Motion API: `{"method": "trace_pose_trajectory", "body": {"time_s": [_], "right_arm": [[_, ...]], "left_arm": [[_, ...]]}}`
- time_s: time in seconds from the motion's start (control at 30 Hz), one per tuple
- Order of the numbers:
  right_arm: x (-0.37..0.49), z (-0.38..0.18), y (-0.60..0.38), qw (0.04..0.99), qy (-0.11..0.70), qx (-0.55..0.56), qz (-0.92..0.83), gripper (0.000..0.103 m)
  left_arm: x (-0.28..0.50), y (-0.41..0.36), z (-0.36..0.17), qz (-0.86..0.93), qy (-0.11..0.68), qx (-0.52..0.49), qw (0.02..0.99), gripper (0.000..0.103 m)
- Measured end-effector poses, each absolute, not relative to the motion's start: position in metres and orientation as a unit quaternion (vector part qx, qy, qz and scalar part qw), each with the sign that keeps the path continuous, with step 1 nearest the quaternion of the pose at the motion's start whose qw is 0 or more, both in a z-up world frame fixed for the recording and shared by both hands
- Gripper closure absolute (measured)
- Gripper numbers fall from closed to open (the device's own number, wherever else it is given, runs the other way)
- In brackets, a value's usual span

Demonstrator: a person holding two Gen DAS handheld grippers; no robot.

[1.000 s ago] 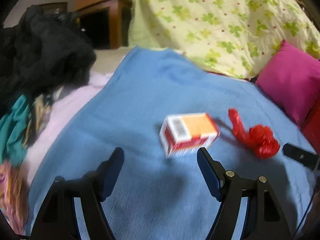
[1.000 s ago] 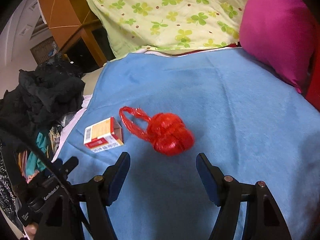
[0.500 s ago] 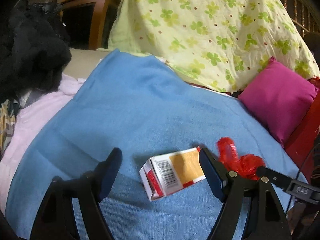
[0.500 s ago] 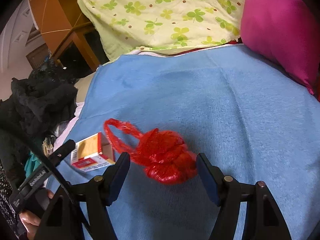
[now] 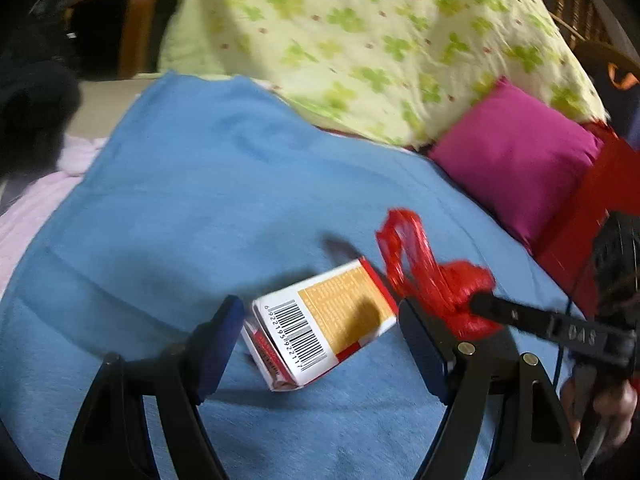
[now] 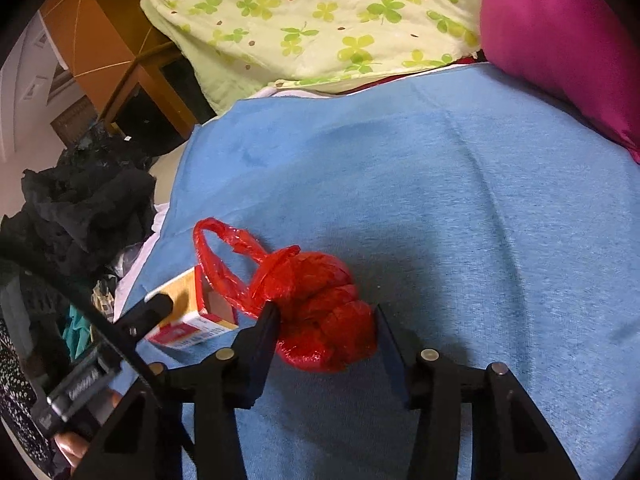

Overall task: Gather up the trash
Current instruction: 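Grasp the small red bag with the right tool while the left tool grasps the red-and-white box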

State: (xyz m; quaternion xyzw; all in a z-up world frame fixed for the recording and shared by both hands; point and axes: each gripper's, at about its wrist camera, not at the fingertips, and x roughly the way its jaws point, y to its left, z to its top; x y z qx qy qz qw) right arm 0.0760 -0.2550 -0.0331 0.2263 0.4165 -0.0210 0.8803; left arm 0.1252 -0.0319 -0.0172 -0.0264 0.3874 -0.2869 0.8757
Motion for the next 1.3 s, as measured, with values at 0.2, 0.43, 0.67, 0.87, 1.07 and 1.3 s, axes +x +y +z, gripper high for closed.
{"method": "trace_pose_trajectory", "body": {"time_s": [0.2, 0.43, 0.67, 0.87, 1.07, 1.3], "right_arm": [[0.070, -0.026, -0.267, 0.879, 0.417, 0.227, -0.042, 0.052], [0.061, -0.017, -0.286, 0.875, 0.408, 0.251, -0.061, 0.052], [0.055, -0.010, -0.283, 0.880, 0.406, 0.243, -0.054, 0.052], [0.057, -0.012, -0.284, 0.876, 0.411, 0.247, -0.053, 0.052], [0.059, -0.015, -0.284, 0.873, 0.417, 0.246, -0.053, 0.052], [0.058, -0.015, -0.284, 0.874, 0.417, 0.245, -0.055, 0.052]], "left_arm": [[0.107, -0.039, -0.018, -0.333, 0.408, -0.003, 0.850, 0.023], [0.076, -0.054, -0.007, -0.350, 0.384, 0.055, 0.853, 0.023], [0.076, -0.070, -0.016, -0.321, 0.379, 0.115, 0.860, 0.023], [0.088, -0.066, -0.019, -0.306, 0.376, 0.101, 0.869, 0.022], [0.109, -0.061, -0.032, -0.315, 0.412, 0.058, 0.853, 0.020], [0.096, -0.072, -0.028, -0.340, 0.398, 0.063, 0.850, 0.020]]}}
